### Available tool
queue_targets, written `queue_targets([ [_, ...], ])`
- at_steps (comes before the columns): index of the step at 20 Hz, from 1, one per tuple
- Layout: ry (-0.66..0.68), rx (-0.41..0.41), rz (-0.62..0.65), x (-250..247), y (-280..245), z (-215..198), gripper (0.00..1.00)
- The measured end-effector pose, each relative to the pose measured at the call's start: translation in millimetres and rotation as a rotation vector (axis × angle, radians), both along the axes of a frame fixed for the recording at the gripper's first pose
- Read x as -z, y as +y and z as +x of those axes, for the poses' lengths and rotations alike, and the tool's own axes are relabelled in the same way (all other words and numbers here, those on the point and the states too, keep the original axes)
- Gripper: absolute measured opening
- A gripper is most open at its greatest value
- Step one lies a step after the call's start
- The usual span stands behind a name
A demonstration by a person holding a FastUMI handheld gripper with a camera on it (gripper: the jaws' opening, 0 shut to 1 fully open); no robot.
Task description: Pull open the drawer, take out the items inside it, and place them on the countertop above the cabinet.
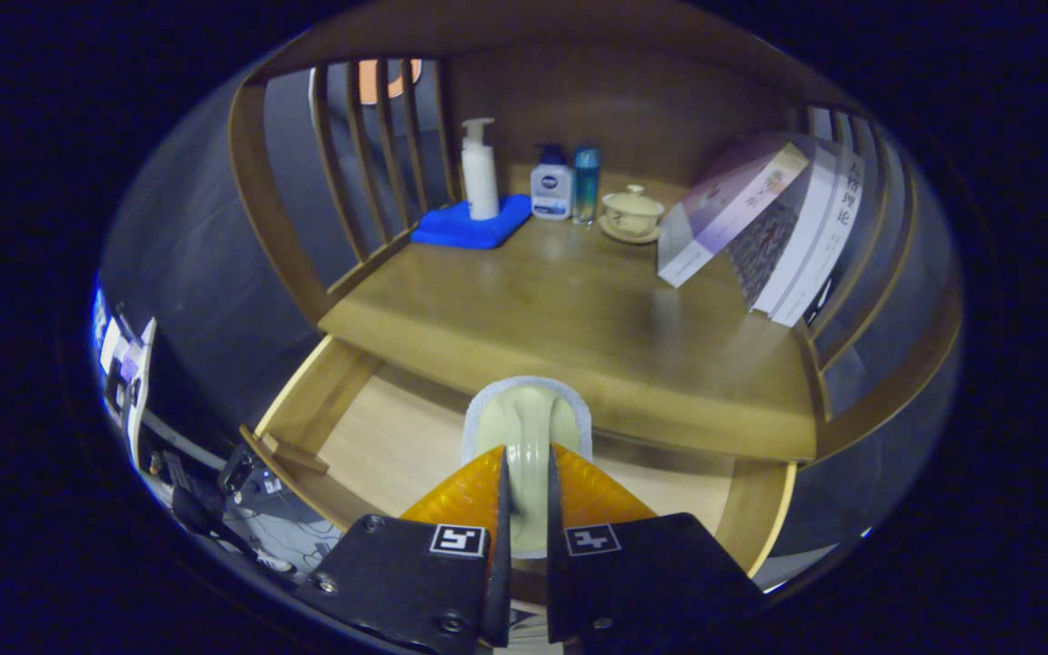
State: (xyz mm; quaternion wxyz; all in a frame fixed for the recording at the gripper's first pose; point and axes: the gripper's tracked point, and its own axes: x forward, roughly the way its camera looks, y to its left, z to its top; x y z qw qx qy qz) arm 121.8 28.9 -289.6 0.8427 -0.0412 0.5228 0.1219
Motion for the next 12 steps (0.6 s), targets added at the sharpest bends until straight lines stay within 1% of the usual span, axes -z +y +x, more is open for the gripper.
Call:
queue_targets([
  [6,-0.029,0.065,-0.063,-6.4,-16.4,46.0,0.19],
  [12,-0.010,0.119,-0.095,-0.2,-21.1,86.8,0.19],
])
